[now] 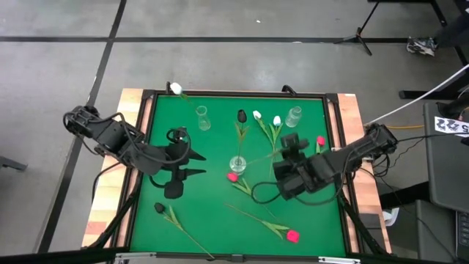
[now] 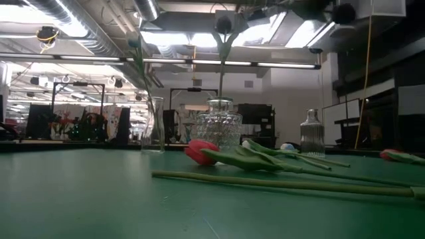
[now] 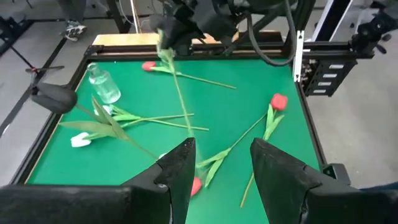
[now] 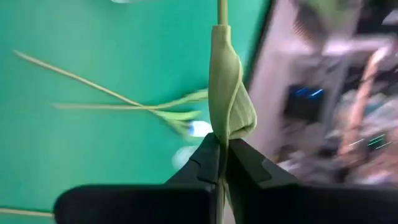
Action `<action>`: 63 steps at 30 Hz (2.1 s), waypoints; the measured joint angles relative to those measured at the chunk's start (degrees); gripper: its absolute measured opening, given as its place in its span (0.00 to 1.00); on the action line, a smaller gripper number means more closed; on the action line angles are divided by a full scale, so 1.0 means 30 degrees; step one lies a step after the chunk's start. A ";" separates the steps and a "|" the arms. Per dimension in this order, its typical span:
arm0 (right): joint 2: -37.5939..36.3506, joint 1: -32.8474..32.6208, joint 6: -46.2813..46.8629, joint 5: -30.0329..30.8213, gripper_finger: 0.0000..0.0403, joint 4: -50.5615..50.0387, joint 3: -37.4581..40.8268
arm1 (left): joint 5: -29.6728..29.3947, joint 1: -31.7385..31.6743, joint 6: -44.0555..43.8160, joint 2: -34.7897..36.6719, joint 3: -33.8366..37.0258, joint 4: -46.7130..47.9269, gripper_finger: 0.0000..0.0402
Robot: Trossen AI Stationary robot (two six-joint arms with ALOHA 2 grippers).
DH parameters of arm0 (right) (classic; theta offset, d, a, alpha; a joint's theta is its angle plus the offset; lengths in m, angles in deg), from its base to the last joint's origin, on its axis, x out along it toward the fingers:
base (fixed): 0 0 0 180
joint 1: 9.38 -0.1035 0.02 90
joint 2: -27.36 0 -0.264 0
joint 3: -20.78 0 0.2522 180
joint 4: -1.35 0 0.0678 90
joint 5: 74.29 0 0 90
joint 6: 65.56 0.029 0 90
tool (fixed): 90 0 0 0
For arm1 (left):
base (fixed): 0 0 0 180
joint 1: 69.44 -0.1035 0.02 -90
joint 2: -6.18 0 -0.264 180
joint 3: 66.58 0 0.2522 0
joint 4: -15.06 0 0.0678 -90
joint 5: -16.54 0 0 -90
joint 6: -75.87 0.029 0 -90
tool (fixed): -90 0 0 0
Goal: Sort flowers into vase by color
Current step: Put the right black tulip into the bottom transparent vase
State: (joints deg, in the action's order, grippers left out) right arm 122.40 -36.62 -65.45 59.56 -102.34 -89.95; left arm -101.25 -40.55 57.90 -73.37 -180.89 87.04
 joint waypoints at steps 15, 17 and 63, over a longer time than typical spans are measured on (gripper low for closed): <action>0.0300 0.1780 -1.2612 0.7330 0.04 0.0197 -0.0139 | 0.1838 -0.3219 0.0610 0.0048 0.2530 -0.5514 0.38; 0.0300 0.1522 -1.3426 0.8372 0.03 0.0202 -0.0139 | 0.3107 -0.4012 0.0665 0.0006 0.2602 -0.6096 0.38; 0.0300 -0.0039 -2.3655 1.0024 0.04 1.1257 -0.0139 | 1.1832 -0.9143 -0.0402 -0.3052 0.6229 -1.3694 0.38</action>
State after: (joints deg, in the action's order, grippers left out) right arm 123.30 -36.73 -136.41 89.63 -68.57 -90.37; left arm -65.76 -67.98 56.69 -82.53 -162.21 45.96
